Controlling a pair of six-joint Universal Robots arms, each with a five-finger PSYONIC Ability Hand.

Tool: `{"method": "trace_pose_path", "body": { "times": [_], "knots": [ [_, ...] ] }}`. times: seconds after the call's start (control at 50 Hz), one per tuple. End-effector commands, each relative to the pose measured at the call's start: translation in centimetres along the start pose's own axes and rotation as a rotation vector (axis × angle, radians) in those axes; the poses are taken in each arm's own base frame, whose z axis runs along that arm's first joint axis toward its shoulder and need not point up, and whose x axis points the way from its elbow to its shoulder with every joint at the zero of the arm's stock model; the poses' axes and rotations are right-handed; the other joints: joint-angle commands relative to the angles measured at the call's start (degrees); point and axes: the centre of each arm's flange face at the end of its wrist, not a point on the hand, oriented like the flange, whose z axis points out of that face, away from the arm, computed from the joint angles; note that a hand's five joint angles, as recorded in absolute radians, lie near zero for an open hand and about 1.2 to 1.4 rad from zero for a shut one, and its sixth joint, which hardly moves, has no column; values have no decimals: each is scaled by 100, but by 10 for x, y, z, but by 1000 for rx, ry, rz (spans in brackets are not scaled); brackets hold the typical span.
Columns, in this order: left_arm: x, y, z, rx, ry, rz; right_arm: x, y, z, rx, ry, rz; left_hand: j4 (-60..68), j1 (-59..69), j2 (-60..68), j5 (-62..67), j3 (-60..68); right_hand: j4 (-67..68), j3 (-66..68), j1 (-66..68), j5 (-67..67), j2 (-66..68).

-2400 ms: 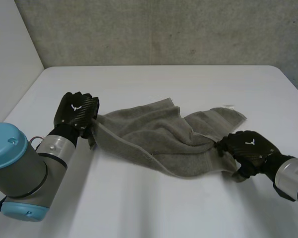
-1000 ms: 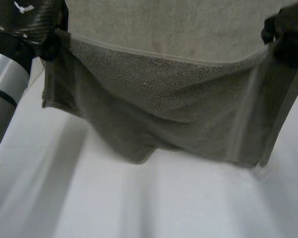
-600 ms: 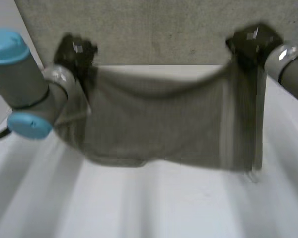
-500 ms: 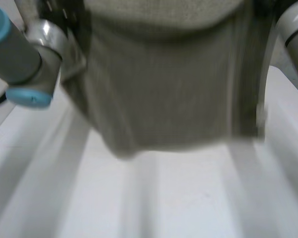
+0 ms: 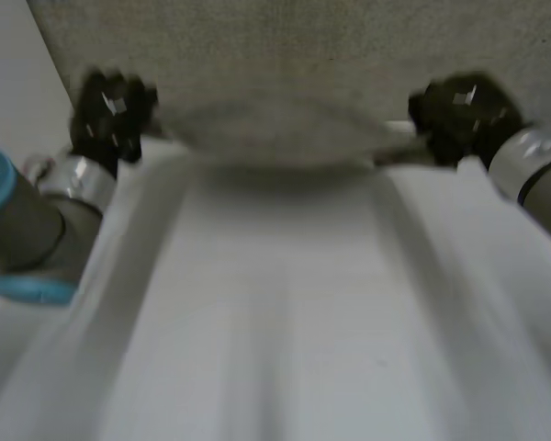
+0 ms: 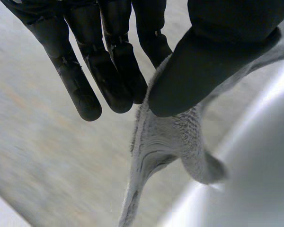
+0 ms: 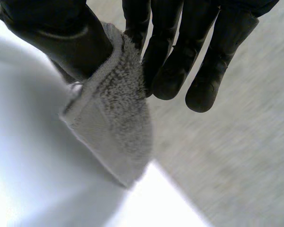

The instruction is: Fold the towel.

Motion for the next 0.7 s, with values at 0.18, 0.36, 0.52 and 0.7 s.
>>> {"method": "trace_pose_path", "body": {
  "times": [0.18, 0.36, 0.52, 0.7],
  "knots": [
    [51, 76, -59, -279, 212, 52, -57, 101, -26, -306, -170, 19, 1016, 1332, 1024, 1129, 1029, 355, 330, 392, 305, 405],
    [52, 82, -60, -293, 220, 83, -34, 85, -36, -239, -75, 12, 1016, 1332, 1024, 1129, 1029, 355, 330, 392, 305, 405],
    [55, 90, -58, -294, 216, 84, -21, 86, -40, -211, -38, 11, -2379, -2063, -2371, -2266, -2367, 355, 330, 392, 305, 405],
    [56, 99, -42, -219, 168, 90, -13, 91, -39, -221, -14, 18, -2649, -2332, -2641, -2535, -2636, 355, 330, 392, 305, 405]
  ]
}}
